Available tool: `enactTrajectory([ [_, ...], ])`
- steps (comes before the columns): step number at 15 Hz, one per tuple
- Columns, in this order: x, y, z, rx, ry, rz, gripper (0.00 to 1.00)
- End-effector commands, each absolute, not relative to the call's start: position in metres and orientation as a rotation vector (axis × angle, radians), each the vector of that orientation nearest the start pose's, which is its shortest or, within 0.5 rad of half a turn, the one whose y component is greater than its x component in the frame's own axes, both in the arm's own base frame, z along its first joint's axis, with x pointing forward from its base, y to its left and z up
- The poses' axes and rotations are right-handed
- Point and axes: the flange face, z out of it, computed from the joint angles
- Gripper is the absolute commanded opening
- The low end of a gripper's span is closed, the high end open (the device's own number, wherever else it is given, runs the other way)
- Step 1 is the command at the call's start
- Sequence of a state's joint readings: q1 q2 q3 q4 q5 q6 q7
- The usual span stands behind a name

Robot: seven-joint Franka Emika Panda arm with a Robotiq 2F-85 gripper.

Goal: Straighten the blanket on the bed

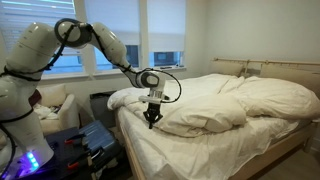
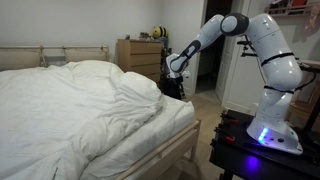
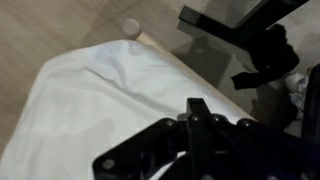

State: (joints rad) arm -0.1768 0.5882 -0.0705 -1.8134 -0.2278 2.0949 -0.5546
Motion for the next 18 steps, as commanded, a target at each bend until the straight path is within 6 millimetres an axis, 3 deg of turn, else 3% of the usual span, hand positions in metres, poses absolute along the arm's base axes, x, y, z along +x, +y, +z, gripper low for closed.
enactTrajectory([
  [1, 0.598, -0.209, 0.242, -3.231, -0.602, 0.319, 0.00],
  [3, 0.610, -0.220, 0.252, -3.294, -0.537, 0.132, 0.00],
  [5, 0.621, -0.218, 0.257, -3.336, -0.483, -0.072, 0.00],
  [12, 0.679, -0.142, 0.250, -3.308, -0.184, -0.748, 0.00],
  [13, 0.686, -0.133, 0.248, -3.285, -0.142, -0.836, 0.26],
  [15, 0.696, -0.118, 0.246, -3.243, -0.058, -1.006, 0.34],
  [18, 0.708, -0.110, 0.249, -3.197, 0.082, -1.237, 0.58],
])
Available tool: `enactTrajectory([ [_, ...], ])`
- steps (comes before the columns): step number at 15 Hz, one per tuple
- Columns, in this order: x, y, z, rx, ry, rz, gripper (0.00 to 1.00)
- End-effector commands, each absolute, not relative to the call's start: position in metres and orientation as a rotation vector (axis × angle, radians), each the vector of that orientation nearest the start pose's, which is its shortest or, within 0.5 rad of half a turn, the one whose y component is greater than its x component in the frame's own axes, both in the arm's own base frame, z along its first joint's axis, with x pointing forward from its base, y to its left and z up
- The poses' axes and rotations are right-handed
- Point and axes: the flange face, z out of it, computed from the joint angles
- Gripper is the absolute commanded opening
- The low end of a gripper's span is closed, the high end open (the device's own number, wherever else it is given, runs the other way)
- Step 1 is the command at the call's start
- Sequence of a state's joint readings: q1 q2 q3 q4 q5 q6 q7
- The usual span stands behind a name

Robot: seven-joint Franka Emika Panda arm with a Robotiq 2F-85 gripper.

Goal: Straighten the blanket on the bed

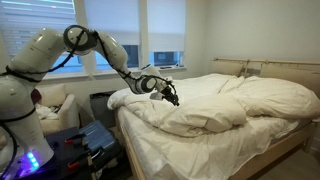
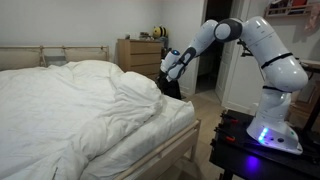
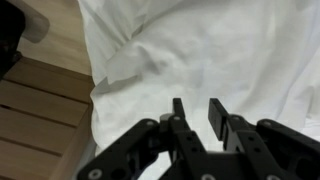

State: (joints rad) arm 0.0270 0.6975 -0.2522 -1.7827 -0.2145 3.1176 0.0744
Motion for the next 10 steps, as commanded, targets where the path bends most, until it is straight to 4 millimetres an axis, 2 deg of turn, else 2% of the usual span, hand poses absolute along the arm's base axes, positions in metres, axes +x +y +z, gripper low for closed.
enactTrajectory([
  [1, 0.713, -0.110, 0.249, -3.194, 0.123, -1.287, 0.65],
  [3, 0.719, -0.112, 0.247, -3.198, 0.203, -1.343, 0.80],
  [5, 0.724, -0.115, 0.235, -3.229, 0.264, -1.307, 0.95],
  [6, 0.726, -0.115, 0.228, -3.243, 0.283, -1.286, 0.99],
  [10, 0.731, -0.117, 0.194, -3.260, 0.314, -1.209, 1.00],
])
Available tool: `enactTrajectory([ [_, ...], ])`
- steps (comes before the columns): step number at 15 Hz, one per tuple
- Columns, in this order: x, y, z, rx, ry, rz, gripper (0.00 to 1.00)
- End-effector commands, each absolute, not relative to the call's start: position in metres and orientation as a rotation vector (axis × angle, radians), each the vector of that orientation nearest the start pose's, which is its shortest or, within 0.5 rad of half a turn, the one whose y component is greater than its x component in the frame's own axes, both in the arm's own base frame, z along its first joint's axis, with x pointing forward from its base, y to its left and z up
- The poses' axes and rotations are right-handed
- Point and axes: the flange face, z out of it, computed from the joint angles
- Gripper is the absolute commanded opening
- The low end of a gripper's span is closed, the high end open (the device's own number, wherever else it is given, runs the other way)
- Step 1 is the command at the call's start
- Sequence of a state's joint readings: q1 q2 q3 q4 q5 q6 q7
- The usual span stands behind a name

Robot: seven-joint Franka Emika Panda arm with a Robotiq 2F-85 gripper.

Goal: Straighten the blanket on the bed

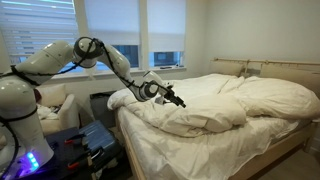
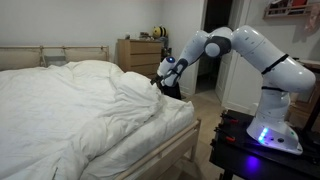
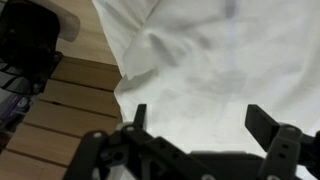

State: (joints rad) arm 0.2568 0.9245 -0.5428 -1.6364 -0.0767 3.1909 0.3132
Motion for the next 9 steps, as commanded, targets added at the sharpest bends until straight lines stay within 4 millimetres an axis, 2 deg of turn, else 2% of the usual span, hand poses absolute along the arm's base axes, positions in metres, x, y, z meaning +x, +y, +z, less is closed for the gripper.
enactTrajectory([
  [1, 0.733, -0.117, 0.187, -3.261, 0.325, -1.196, 1.00],
  [9, 0.747, -0.121, 0.135, -3.326, 0.347, -1.071, 1.00],
])
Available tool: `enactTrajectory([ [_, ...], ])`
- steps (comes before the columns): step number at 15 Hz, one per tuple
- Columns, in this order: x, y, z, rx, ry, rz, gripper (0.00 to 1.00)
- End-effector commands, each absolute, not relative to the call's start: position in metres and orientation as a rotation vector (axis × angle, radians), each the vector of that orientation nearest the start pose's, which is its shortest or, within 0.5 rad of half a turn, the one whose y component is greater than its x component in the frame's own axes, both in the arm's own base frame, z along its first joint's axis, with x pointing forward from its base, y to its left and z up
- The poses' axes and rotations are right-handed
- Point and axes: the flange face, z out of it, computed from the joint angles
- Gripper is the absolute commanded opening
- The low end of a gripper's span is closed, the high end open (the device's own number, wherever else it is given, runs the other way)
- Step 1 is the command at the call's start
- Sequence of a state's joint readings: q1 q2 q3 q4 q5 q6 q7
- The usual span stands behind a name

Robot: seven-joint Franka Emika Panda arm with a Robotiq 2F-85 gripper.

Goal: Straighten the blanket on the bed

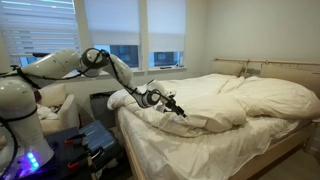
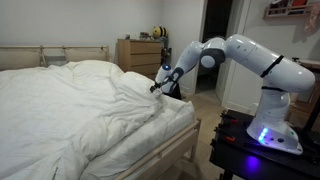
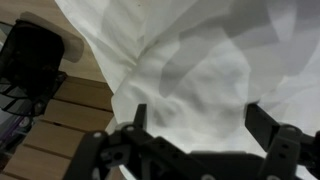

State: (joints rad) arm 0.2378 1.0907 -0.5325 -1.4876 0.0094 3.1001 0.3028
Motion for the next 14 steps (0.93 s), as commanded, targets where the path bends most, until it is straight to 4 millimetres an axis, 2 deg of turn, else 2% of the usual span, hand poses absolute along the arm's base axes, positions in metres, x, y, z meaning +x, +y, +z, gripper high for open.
enactTrajectory([
  [1, 0.749, -0.123, 0.130, -3.337, 0.350, -1.056, 1.00],
  [6, 0.759, -0.129, 0.117, -3.359, 0.338, -1.048, 0.99],
  [7, 0.761, -0.129, 0.117, -3.363, 0.327, -1.056, 0.74],
  [9, 0.764, -0.130, 0.115, -3.366, 0.319, -1.060, 0.71],
  [14, 0.765, -0.133, 0.117, -3.374, 0.318, -1.046, 0.31],
])
